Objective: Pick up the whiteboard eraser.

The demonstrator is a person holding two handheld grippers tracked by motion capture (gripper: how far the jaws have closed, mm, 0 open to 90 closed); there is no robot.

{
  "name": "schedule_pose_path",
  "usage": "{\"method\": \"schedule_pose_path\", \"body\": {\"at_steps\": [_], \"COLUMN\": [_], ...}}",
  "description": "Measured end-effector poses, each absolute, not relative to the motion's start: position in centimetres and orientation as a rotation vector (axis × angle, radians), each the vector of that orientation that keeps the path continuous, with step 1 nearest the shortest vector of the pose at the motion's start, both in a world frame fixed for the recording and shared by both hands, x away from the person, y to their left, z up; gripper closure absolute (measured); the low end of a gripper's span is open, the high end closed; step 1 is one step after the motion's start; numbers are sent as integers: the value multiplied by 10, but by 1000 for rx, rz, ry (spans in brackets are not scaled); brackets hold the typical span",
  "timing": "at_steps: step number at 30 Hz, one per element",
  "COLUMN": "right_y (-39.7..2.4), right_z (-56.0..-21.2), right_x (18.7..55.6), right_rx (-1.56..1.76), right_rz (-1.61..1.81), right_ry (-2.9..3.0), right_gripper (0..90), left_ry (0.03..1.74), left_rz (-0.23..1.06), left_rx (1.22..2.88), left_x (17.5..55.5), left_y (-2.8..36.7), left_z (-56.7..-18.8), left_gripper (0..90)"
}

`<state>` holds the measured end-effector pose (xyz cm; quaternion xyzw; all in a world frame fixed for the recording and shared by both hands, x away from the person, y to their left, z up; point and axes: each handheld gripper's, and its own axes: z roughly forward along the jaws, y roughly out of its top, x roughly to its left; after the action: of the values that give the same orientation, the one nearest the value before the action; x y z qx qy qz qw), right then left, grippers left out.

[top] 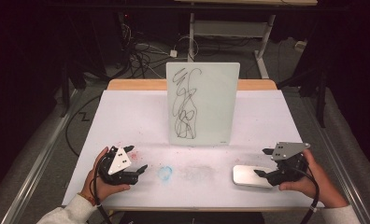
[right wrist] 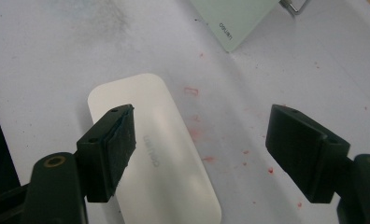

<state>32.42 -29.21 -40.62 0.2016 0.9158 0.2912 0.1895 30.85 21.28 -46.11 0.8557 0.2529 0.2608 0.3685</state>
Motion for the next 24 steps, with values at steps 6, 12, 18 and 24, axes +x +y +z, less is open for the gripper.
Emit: {"method": "schedule_pose_path", "body": {"at_steps": [6,12,18,24], "right_y": [-287,-284,-278,-274], "right_z": [-412,-416,-424,-433], "right_x": [325,324,325,329], "right_rx": [523,498,456,435], "right_rz": [780,759,678,598], "right_ry": [2620,2665,2732,2797], "right_gripper": [253,252,245,233], "left_ry": [655,653,649,641], "left_rz": [667,663,656,649], "left_rx": [2202,2204,2215,2229], "left_x": [309,309,309,310], "left_y": [213,213,212,211], "left_z": [-462,-462,-463,-464], "left_gripper": [193,193,193,193]}}
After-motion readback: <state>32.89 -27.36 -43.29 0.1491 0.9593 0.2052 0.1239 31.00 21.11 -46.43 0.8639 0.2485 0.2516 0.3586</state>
